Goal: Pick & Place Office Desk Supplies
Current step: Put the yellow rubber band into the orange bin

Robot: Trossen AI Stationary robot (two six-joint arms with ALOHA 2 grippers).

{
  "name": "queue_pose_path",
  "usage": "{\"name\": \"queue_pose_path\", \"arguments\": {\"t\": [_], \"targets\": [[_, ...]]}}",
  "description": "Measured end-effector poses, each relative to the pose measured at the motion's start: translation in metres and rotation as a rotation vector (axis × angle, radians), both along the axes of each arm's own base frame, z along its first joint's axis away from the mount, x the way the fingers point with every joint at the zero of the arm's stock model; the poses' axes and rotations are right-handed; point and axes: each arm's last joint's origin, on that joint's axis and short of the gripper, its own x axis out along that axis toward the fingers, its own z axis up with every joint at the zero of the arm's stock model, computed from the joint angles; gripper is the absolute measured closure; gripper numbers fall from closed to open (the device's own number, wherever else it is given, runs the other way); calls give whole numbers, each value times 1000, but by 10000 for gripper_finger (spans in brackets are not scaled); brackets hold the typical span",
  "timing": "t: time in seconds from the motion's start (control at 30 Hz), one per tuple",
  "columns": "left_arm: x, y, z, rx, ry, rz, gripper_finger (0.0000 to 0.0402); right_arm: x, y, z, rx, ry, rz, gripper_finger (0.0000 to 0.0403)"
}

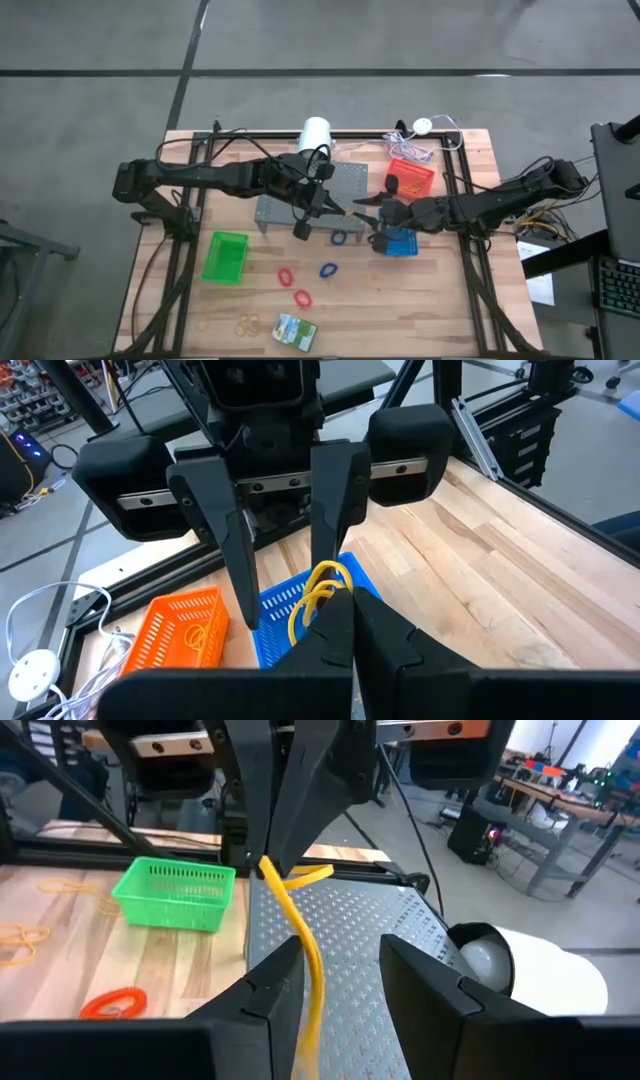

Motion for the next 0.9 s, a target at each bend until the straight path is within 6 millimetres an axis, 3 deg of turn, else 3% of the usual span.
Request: {"name": "queue_pose_path", "arguments": {"t": [0.53, 0.9], "targets": [[0, 0, 0, 0, 0, -1, 400, 0, 0, 0, -29, 8, 3, 389], [0, 0, 0, -2, 1, 0, 400, 0, 0, 0, -45, 12, 5, 394]]}}
